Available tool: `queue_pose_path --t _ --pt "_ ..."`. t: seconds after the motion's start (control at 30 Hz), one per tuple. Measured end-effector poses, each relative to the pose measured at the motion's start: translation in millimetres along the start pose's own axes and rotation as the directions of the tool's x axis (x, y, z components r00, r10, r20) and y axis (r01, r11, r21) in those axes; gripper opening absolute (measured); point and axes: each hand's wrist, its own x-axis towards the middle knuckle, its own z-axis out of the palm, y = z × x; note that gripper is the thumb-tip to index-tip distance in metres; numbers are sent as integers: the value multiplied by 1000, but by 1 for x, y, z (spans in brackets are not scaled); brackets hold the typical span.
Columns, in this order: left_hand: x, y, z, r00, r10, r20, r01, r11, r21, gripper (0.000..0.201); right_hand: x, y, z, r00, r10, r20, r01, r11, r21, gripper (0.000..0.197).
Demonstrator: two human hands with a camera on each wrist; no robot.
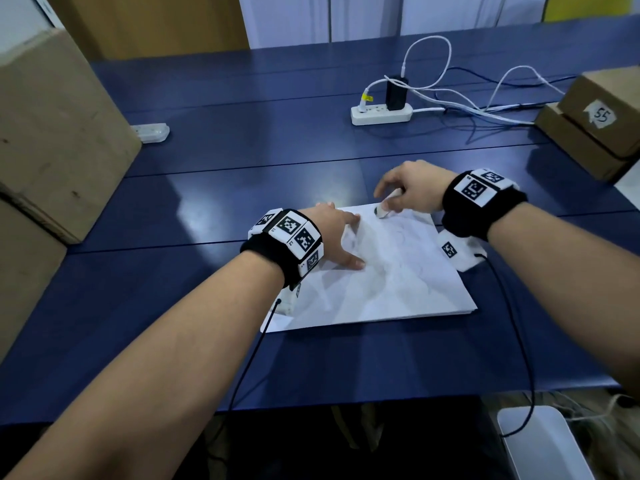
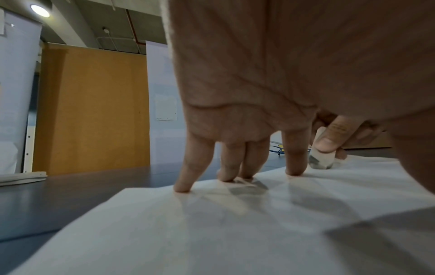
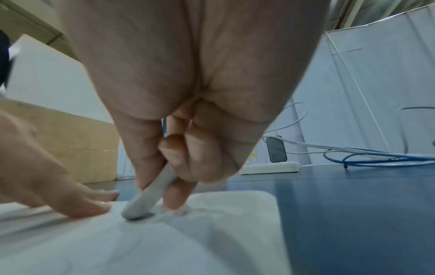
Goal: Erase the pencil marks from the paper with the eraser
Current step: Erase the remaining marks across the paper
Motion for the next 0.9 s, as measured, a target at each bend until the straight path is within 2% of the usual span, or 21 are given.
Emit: queue_pose_path --t 0.07,0.1,0.2,0.27,0.33,0.4,0.47,0.5,0.57,0.63,0.67,0.7,0.73,0.8,0.87,0.9 --pt "-1 1 -1 1000 11 5 -11 1000 18 102 -4 -1 1 999 -28 32 27 999 33 11" --pt "-2 1 -1 1000 21 14 -21 999 29 103 -9 -2 2 995 -50 89 47 998 45 9" --pt "-4 4 -4 997 49 60 -53 996 72 103 -20 -6 4 930 -93 357 39 987 154 6" --pt "-3 6 -5 996 58 67 -64 993 101 102 -21 -4 7 906 -103 410 24 981 194 6" --pt "-2 7 -5 996 60 66 -67 992 111 102 -15 -2 6 948 -83 307 38 988 150 6" --pt "-1 5 -4 996 61 61 -67 993 93 102 -7 0 3 994 -32 105 25 997 68 4" --pt "-1 5 -3 996 76 49 -80 994 75 102 -3 1 0 999 0 -32 1 1000 16 6" --pt "-1 5 -2 995 87 42 -90 994 68 102 -4 0 0 999 -10 -31 10 1000 12 7" --pt "-1 6 -2 995 96 31 -98 994 58 102 -10 -6 2 989 -81 126 76 996 46 5" --pt "0 6 -2 995 93 23 -94 994 50 102 -18 -16 6 926 -160 343 131 986 106 6" --pt "0 6 -3 996 92 20 -93 994 50 101 -20 -18 8 902 -179 393 148 983 109 6" --pt "1 6 -3 996 92 18 -92 994 50 101 -19 -19 8 905 -177 387 156 984 83 6" --pt "1 6 -4 996 92 18 -93 994 49 101 -16 -18 8 929 -154 336 147 988 47 7" --pt "1 5 -4 995 95 13 -96 994 46 100 -5 -12 6 985 -72 157 76 997 -19 8" --pt "1 4 -3 995 95 13 -96 995 38 102 4 -5 4 1000 0 -5 0 998 -55 11" --pt "1 4 -3 995 95 13 -96 995 34 103 6 -2 3 999 14 -46 -17 998 -66 12"
